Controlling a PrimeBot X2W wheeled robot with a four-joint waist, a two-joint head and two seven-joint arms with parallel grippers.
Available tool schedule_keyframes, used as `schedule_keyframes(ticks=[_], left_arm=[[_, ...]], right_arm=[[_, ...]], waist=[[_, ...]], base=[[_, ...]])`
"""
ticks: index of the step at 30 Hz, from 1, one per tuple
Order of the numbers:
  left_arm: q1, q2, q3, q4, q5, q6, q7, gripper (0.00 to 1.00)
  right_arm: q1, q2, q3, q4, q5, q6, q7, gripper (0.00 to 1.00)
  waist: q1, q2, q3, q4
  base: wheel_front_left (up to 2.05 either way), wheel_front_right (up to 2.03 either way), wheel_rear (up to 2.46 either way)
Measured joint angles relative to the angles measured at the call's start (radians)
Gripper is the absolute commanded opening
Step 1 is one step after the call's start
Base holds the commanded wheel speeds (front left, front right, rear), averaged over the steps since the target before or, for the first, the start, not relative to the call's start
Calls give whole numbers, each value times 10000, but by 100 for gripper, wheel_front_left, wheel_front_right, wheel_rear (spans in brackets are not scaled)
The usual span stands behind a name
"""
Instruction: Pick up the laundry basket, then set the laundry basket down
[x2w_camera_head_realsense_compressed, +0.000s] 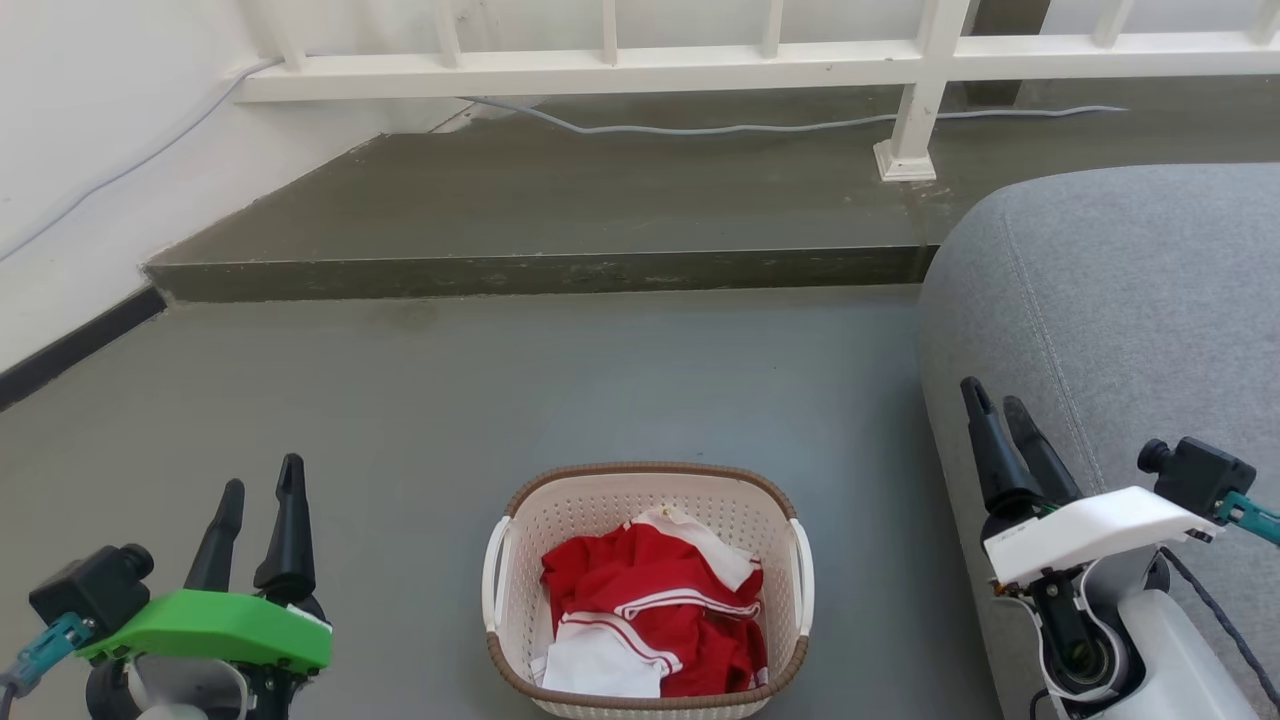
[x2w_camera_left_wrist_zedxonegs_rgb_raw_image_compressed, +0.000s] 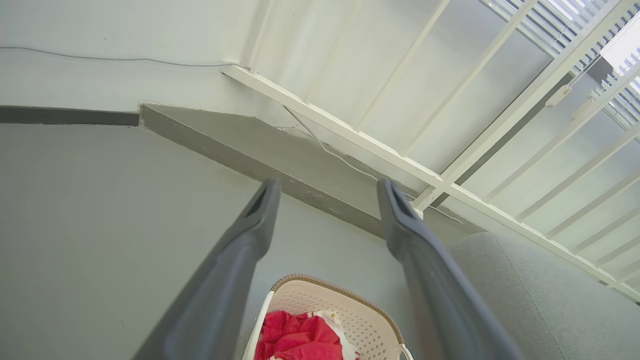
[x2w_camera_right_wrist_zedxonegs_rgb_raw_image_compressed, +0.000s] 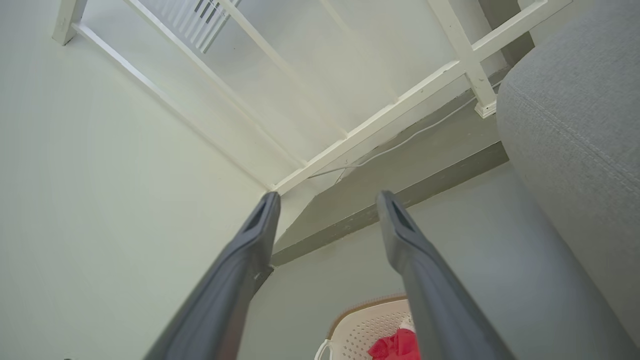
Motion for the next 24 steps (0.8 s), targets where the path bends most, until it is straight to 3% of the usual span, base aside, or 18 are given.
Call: schedule_keyframes(ticks=[24], left_arm=[[-28,-205,2,-366,3244,-15,-892,100]], right_arm=[[-205,25,531,-21,-3221,-150,-826,100]], waist=[[0,0,-8,-9]], base=[[0,0,0]])
